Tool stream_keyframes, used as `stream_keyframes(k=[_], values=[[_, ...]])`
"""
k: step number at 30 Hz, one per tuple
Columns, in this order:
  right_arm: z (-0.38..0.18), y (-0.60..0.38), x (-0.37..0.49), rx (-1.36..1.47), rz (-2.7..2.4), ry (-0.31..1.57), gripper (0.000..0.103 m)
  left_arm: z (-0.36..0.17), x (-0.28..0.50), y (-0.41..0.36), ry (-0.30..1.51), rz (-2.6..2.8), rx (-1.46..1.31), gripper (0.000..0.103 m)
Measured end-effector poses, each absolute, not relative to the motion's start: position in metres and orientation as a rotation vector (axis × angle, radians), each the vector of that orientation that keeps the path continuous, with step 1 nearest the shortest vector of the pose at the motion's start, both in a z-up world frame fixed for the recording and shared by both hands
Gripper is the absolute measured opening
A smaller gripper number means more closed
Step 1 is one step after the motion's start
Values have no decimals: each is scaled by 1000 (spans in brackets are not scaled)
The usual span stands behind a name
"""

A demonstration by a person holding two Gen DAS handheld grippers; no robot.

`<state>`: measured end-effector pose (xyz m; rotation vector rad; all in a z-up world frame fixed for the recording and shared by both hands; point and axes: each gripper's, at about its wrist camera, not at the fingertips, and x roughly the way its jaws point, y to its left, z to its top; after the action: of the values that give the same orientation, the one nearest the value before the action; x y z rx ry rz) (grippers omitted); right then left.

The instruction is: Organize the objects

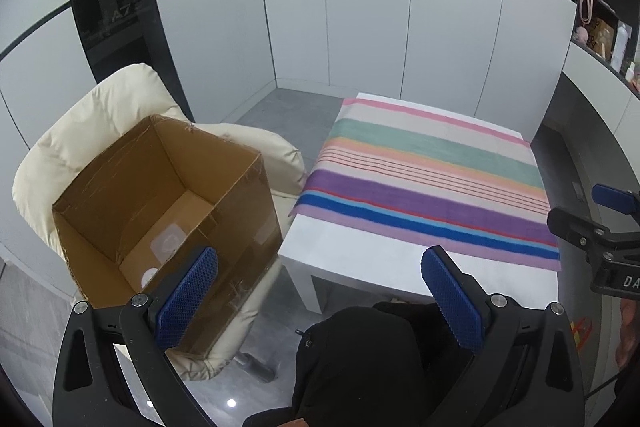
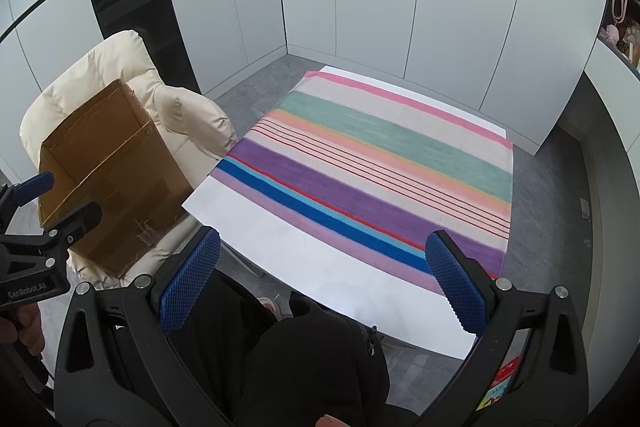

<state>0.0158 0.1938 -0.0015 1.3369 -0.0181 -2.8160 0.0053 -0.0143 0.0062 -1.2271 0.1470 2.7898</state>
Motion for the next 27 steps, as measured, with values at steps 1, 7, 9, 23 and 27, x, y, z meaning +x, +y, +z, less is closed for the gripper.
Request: stream_keyframes(k=[1, 7, 9, 23, 27], values=[[-1, 193, 16, 1334, -2817, -14, 103, 7, 6, -15, 143, 2790, -1223, 103], [-1, 190, 14, 1331, -2818, 4, 103, 9, 9, -14, 146, 2795, -1202, 103], [-1, 188, 14, 1328, -2819, 10, 103, 9, 9, -14, 147, 2798, -1201, 103], [-2, 184, 10, 1330, -2798, 5, 103, 9, 9, -19, 147, 2812, -1203, 103], [-3, 182, 10, 1329, -2796, 9, 103, 7, 9, -19, 157, 2812, -1208, 103]])
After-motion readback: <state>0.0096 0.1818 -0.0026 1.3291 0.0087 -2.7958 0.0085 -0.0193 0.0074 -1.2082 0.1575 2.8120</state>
